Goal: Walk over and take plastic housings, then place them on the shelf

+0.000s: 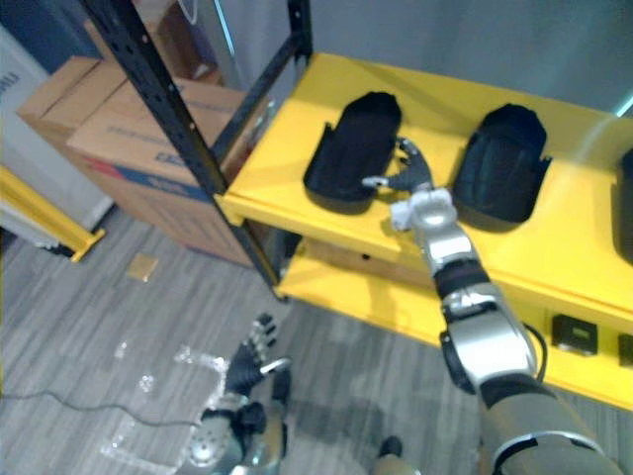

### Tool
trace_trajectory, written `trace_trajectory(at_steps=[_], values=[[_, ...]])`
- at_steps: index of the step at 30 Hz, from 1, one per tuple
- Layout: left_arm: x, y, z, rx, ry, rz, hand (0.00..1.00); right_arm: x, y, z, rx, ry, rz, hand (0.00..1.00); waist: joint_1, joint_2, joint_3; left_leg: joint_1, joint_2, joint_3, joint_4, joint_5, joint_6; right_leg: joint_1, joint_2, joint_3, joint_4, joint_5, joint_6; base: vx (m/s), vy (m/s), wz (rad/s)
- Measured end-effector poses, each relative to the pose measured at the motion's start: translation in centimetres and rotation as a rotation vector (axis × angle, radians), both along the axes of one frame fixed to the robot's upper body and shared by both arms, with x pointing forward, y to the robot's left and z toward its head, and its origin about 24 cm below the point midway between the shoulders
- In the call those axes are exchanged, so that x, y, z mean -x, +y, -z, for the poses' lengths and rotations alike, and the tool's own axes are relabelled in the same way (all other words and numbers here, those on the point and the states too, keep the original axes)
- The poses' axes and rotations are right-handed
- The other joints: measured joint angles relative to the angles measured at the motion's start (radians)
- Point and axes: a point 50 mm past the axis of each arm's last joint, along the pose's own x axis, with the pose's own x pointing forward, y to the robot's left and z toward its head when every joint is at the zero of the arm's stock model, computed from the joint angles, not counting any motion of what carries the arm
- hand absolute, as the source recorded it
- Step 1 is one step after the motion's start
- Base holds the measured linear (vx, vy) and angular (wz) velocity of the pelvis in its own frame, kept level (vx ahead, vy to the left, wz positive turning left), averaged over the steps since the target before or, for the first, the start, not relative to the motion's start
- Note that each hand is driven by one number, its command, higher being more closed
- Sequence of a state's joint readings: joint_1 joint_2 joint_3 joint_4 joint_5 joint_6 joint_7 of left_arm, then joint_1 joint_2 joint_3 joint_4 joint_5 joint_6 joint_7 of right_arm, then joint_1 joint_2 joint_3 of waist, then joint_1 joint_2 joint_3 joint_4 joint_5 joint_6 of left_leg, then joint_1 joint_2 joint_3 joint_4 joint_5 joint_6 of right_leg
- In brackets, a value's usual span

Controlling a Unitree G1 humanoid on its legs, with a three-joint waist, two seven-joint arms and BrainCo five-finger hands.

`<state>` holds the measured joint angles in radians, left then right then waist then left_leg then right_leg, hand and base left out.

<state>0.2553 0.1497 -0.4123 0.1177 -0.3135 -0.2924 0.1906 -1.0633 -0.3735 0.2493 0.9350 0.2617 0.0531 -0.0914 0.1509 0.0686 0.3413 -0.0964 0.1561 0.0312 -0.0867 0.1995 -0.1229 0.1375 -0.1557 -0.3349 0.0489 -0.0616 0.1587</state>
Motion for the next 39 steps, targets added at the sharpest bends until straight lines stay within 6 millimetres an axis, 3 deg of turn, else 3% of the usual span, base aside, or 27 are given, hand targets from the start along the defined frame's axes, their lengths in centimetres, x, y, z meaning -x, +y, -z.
trace_trajectory(at_steps=[9, 13, 15, 17, 19, 21, 23, 24, 26, 32, 39], values=[[0.0, 0.1, -0.1, 0.004, -0.011, -0.011, 0.0, -0.3, 0.1, -1.5, -0.001, -0.045, 0.022, 0.0, 0.001, 0.007, 0.019, -0.01, -0.003, -0.004, 0.001, 0.001, -0.001, -0.013, -0.005, -0.008, 0.014, -0.005, 0.001, 0.0, 0.0, 0.01], [0.0, 0.0, -0.2, 0.009, -0.017, -0.007, 0.0, -0.1, -0.4, -2.5, -0.001, -0.159, 0.128, 0.0, 0.0, 0.007, 0.019, -0.008, -0.002, -0.001, 0.001, 0.001, -0.001, -0.013, -0.005, -0.008, 0.014, -0.005, 0.001, 0.0, 0.0, 0.0], [0.0, -0.1, -0.2, 0.011, -0.022, -0.008, 0.0, 0.2, -0.9, -4.2, -0.018, -0.281, 0.203, 0.0, -0.002, 0.007, 0.019, -0.008, -0.001, 0.001, 0.001, 0.001, -0.001, -0.014, -0.005, -0.007, 0.014, -0.005, 0.001, 0.0, 0.0, -0.02], [0.0, 0.0, -0.2, 0.011, -0.024, -0.01, 0.0, 1.3, -1.1, -7.3, -0.062, -0.462, 0.261, 0.0, -0.005, 0.007, 0.019, -0.006, 0.001, 0.004, 0.001, 0.001, -0.001, -0.015, -0.004, -0.003, 0.014, -0.005, 0.001, 0.0, 0.0, -0.05], [0.1, 0.0, -0.1, 0.011, -0.02, -0.013, 0.0, 4.4, -0.1, -11.4, -0.109, -0.758, 0.217, 0.0, -0.016, 0.007, 0.019, 0.002, 0.002, 0.012, 0.002, 0.002, -0.003, -0.015, -0.003, 0.006, 0.014, -0.005, 0.001, 0.0, 0.0, -0.1], [0.5, 0.1, 0.0, 0.012, -0.008, -0.022, 0.0, 7.2, 1.6, -12.5, -0.146, -0.911, 0.115, 0.0, -0.035, 0.007, 0.019, 0.017, 0.002, 0.023, 0.004, 0.004, -0.005, -0.011, -0.006, 0.01, 0.018, -0.005, 0.001, 0.0, -0.003, -0.17], [0.9, 0.1, 0.3, 0.014, 0.01, -0.045, 0.0, 9.5, 4.2, -11.5, -0.163, -0.951, -0.045, 0.0, -0.07, 0.007, 0.019, 0.028, 0.003, 0.035, 0.003, 0.004, -0.006, -0.013, -0.008, 0.02, 0.022, -0.005, 0.001, -0.01, -0.011, -0.21], [0.9, 0.1, 0.3, 0.016, 0.011, -0.046, 0.0, 9.8, 4.7, -11.0, -0.173, -0.936, -0.09, 1.0, -0.078, 0.007, 0.019, 0.028, 0.004, 0.035, 0.003, 0.004, -0.006, -0.014, -0.008, 0.021, 0.022, -0.005, 0.001, -0.04, -0.008, -0.09], [0.9, 0.0, 0.3, 0.019, 0.011, -0.047, 0.0, 10.7, 6.4, -8.3, -0.21, -0.82, -0.238, 1.0, -0.088, 0.007, 0.019, 0.031, 0.007, 0.047, 0.0, 0.004, -0.006, -0.019, -0.007, 0.033, 0.021, -0.005, 0.001, -0.06, 0.002, -0.14], [1.3, -0.1, 0.5, 0.022, 0.027, -0.064, 0.0, 12.5, 11.6, -3.2, -0.271, -0.527, -0.559, 1.0, -0.079, -0.005, 0.013, 0.026, 0.007, 0.061, -0.001, 0.002, -0.006, -0.03, -0.009, 0.04, 0.008, 0.001, -0.002, -0.04, 0.008, -0.05], [2.2, 0.1, 1.1, 0.013, 0.066, -0.087, 0.0, 13.8, 15.5, 2.2, -0.294, -0.258, -0.736, 1.0, -0.068, -0.036, -0.004, 0.012, 0.005, 0.06, -0.001, 0.001, -0.004, -0.038, -0.01, 0.038, 0.007, 0.001, -0.001, 0.0, 0.0, 0.0]])
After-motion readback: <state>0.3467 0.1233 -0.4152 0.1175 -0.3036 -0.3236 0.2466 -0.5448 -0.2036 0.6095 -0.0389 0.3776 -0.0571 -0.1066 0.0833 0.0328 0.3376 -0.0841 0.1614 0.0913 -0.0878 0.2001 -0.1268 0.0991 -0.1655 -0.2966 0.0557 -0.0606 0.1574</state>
